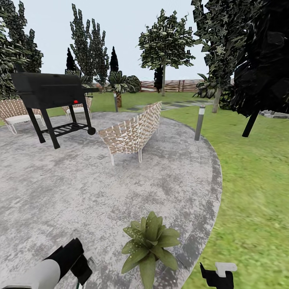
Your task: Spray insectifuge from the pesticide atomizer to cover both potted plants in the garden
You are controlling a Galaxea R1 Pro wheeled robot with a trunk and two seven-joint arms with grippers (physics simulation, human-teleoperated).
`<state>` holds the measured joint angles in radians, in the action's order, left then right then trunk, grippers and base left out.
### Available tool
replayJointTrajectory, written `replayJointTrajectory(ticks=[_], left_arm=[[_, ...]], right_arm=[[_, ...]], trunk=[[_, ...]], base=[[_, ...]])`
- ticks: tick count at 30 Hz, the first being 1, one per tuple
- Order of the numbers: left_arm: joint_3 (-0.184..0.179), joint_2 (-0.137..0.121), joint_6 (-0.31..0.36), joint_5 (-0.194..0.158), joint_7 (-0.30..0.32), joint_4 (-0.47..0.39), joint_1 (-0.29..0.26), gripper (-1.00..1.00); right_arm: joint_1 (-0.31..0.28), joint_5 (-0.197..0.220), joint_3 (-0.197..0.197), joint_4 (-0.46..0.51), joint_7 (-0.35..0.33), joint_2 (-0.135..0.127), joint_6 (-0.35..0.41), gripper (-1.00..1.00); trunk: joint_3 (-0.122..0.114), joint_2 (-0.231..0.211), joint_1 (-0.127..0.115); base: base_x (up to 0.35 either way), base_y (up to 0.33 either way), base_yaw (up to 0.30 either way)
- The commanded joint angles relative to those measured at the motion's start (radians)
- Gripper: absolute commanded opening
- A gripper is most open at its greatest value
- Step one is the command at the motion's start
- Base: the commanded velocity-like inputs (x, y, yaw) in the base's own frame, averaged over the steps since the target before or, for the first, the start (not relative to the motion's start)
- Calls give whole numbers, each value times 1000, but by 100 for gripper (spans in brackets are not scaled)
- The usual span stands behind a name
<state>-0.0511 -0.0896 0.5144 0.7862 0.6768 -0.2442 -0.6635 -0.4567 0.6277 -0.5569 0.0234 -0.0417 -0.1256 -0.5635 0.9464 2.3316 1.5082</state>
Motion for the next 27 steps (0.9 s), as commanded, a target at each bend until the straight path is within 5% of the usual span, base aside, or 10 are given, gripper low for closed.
replayJointTrajectory(ticks=[1, 8, 16, 27], left_arm=[[-4, 1, 5, 0, 4, -6, 3, -100], [67, 2, 2, -55, -22, -13, 5, -100], [75, 1, 4, -60, -57, -11, 5, -100], [82, 4, 4, -68, -60, -16, 5, -100]], right_arm=[[0, 10, -6, 0, -4, 0, -3, 100], [0, 10, -6, 0, -6, 0, -3, 100], [0, 10, -6, 1, -6, 0, -3, 100], [0, 12, -6, 1, -4, -1, -3, 100]], trunk=[[1, 0, 0], [1, 0, 0], [1, 0, 0], [1, 0, 0]], base=[[0, 0, 0], [0, 0, 0], [-27, -6, 0], [-257, -146, 30]])
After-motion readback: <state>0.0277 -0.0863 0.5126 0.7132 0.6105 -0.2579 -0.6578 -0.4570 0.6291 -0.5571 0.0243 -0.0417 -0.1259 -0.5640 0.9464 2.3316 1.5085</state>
